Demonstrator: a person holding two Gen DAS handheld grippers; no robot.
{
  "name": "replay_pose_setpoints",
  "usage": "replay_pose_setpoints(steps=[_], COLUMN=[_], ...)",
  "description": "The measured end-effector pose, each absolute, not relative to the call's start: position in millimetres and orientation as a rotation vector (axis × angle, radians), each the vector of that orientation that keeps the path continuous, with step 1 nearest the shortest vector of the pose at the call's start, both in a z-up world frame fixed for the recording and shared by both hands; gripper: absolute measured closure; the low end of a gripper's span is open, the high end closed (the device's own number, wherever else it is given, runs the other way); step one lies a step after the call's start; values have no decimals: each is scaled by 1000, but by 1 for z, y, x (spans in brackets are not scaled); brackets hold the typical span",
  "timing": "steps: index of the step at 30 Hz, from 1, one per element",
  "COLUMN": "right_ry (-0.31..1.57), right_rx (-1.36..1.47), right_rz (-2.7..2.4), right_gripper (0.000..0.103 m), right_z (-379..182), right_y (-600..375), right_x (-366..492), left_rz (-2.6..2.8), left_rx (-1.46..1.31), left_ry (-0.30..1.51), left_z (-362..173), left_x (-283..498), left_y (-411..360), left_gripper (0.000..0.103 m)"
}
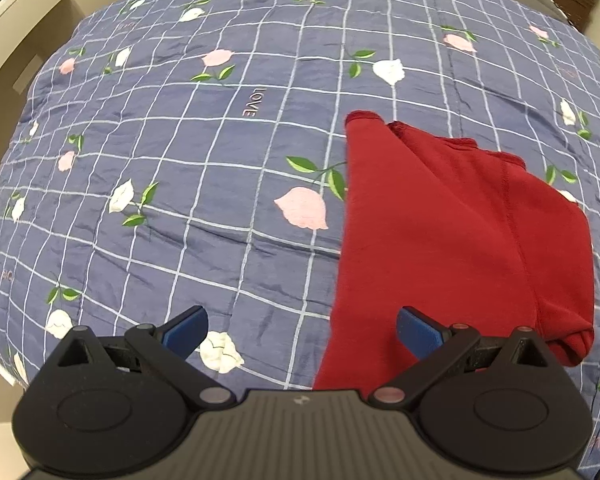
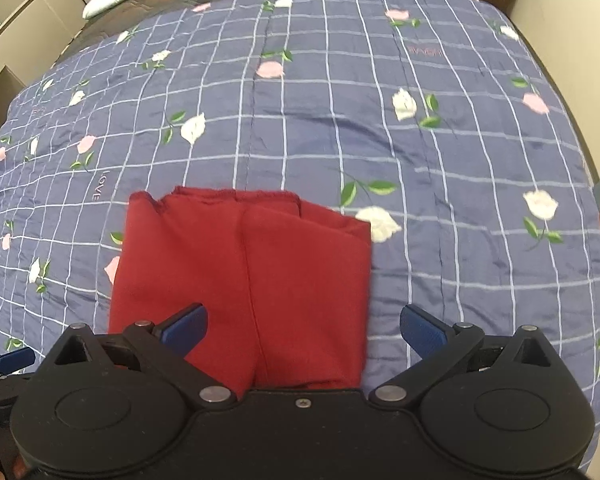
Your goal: Fold small clothes
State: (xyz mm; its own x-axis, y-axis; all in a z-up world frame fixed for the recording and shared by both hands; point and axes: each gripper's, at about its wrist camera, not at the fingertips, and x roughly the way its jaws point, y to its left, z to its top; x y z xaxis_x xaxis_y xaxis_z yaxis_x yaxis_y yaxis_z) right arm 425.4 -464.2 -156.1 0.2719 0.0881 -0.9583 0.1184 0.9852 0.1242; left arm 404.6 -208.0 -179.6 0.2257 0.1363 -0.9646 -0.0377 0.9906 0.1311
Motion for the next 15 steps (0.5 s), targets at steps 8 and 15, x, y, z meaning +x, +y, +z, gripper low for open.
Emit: replay_pose_setpoints(steps=[8,15], right_ry=[1273,1279], right_rx=[142,134], right_rz=[-9,-10], right_gripper=[1,1], right_z=[-155,-160], right_y=[-463,-467], right_x=[435,444], left_rz=[164,178], left_rx=[78,61], left_ry=[1348,1343], left_z=[-188,-194], left_x=[418,431], left_y=[-197,-187], left_gripper=[1,1])
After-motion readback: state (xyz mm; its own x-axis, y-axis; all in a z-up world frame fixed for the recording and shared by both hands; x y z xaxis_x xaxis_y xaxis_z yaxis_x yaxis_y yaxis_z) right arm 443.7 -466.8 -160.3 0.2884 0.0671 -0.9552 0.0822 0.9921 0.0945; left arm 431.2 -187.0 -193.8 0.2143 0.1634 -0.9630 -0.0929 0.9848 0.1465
